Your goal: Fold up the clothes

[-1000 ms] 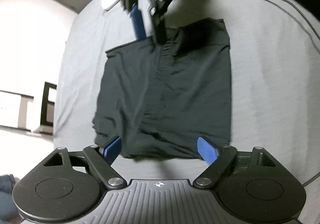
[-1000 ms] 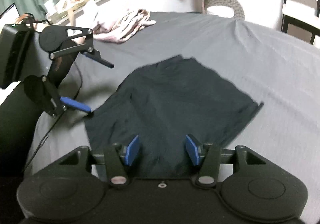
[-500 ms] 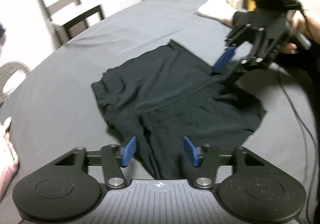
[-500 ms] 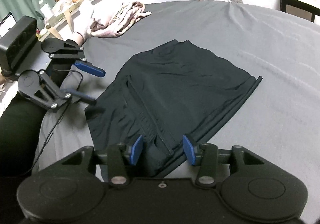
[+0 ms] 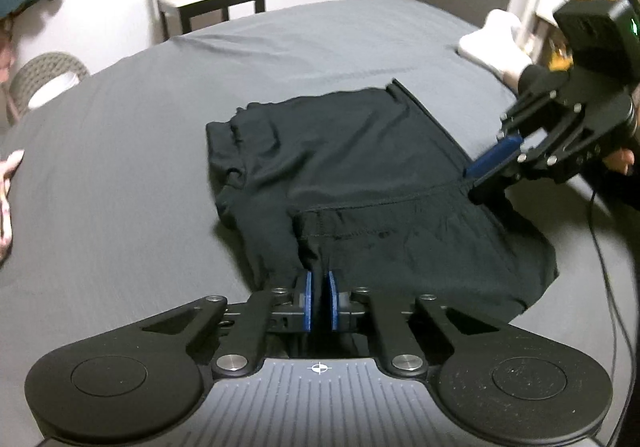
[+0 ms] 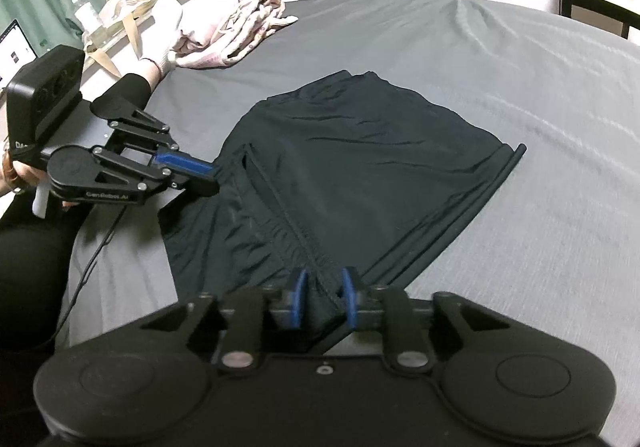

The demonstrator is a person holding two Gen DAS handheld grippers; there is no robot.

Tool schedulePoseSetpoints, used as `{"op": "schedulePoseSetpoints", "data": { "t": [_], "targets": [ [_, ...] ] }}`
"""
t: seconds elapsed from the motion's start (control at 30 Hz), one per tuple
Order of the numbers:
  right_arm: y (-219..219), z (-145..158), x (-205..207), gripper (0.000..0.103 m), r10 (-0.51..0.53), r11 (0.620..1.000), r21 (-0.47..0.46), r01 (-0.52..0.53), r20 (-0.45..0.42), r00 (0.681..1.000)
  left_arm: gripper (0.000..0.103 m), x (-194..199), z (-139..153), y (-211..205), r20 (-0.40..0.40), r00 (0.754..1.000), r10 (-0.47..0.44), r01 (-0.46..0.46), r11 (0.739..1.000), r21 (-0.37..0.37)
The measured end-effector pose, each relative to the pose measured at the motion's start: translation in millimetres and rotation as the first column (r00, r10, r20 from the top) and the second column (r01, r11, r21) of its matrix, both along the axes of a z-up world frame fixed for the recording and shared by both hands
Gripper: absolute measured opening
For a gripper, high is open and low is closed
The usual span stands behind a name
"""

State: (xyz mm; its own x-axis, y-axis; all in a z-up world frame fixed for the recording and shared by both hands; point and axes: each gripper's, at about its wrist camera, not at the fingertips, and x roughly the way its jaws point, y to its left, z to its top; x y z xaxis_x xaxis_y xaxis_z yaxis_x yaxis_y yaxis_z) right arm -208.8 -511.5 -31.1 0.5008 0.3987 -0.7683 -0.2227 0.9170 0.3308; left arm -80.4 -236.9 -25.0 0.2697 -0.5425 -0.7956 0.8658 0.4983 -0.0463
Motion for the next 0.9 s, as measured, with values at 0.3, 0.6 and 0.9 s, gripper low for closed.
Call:
{"op": "schedulePoseSetpoints", "data": {
  "t": [0.3,0.6,0.9],
  "targets": [
    [6,3,1,0.013,-0.005,1.0,-0.017,0.006,0.045,0.999,0.004,-5,-3,12,0.01,0.996,0.088,-0.087,0.995,-0.04],
    [6,-1,6,0.017,-0.056,0.997,-0.046,0.059,0.062,0.997,0.005,-13,-3,5,0.12,0.989,0.09,-0.084,0.995,-0.055],
    [47,33,-39,0.05,0.138,0.959,-0.277,-0.057,0.281,0.95,0.069,-59,5,7,0.462,0.859,-0.222,0.18,0.975,0.133]
  ]
}}
